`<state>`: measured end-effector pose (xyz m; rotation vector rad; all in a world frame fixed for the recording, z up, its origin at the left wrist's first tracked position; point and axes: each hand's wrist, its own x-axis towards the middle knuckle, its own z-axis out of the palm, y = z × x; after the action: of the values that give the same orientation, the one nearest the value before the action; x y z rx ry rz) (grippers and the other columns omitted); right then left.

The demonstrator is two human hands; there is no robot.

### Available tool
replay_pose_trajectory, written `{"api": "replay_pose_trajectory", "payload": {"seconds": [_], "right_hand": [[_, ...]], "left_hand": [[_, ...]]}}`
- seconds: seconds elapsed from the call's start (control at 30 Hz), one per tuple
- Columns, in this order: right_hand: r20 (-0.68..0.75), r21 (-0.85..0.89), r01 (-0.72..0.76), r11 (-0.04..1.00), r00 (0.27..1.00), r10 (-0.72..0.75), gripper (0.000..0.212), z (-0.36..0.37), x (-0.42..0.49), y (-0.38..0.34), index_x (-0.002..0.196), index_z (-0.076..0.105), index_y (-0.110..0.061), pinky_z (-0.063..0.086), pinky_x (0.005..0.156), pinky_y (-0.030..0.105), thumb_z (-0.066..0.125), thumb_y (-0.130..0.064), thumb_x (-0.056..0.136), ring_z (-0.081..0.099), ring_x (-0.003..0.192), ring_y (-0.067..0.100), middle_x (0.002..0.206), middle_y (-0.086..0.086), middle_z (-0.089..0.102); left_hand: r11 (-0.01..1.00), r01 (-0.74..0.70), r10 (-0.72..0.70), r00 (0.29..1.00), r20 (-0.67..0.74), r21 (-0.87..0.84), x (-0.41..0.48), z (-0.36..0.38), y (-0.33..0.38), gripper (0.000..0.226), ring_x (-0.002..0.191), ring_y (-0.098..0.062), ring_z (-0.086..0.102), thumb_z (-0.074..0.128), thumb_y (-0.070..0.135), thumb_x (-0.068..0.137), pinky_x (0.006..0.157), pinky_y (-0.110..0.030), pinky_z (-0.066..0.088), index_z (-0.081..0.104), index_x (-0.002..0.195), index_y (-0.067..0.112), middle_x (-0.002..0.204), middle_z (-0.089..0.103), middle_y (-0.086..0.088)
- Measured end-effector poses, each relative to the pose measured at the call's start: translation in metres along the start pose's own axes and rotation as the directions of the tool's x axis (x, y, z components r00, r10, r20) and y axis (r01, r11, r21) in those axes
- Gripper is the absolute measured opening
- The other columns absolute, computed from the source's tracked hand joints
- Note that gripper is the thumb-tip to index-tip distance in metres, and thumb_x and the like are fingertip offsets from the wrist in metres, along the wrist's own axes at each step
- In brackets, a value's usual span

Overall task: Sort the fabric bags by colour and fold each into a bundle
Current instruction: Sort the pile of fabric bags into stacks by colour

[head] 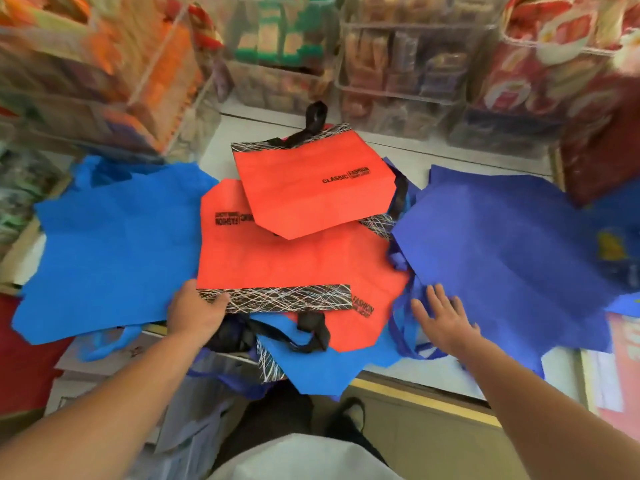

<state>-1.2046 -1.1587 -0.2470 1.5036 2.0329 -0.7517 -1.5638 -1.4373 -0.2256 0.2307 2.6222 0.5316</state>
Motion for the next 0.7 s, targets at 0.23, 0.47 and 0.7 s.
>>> {"api": "replay_pose_trajectory", "payload": {"seconds": [0.23,0.47,0.7], "right_hand": [[-0.408,0.241,0.274,0.931,0.899,-0.159,0.055,-0.01,-0.039,-0.101,0.135,0.059,-0.017,0.045,0.103,0.046,0.045,-0.056,0.099,0.056,0.119,0.029,0.139,0.008,0.053],[0.231,0.889,-0.125,0.44,0.953,-0.196,0.017,0.017,-0.082,-0.211,0.11,0.064,-0.011,0.06,0.063,0.038,0.066,-0.024,0.1,0.073,0.075,0.026,0.093,0.008,0.072],[-0.142,0.859,0.306,0.41,0.913,-0.383,0.006,-0.043,-0.119,-0.3,0.099,0.06,-0.013,0.058,0.059,0.038,0.058,-0.007,0.096,0.066,0.06,0.019,0.085,0.009,0.067]], "left_hand": [[0.849,0.159,-0.108,0.986,0.129,-0.504,-0.011,-0.03,0.032,0.011,0.058,-0.028,0.066,0.059,0.018,0.102,0.052,-0.04,0.061,0.063,0.094,0.013,0.085,0.069,-0.014],[0.677,0.0,-0.106,0.99,-0.097,-0.736,-0.056,-0.104,-0.003,0.018,0.089,-0.021,0.069,0.056,0.029,0.104,0.072,-0.044,0.061,0.071,0.114,0.032,0.106,0.074,0.006],[0.783,-0.22,-0.107,0.874,-0.474,-0.582,-0.055,-0.166,-0.014,0.013,0.092,-0.018,0.062,0.056,0.025,0.1,0.086,-0.043,0.05,0.066,0.109,0.027,0.101,0.068,0.001]]}}
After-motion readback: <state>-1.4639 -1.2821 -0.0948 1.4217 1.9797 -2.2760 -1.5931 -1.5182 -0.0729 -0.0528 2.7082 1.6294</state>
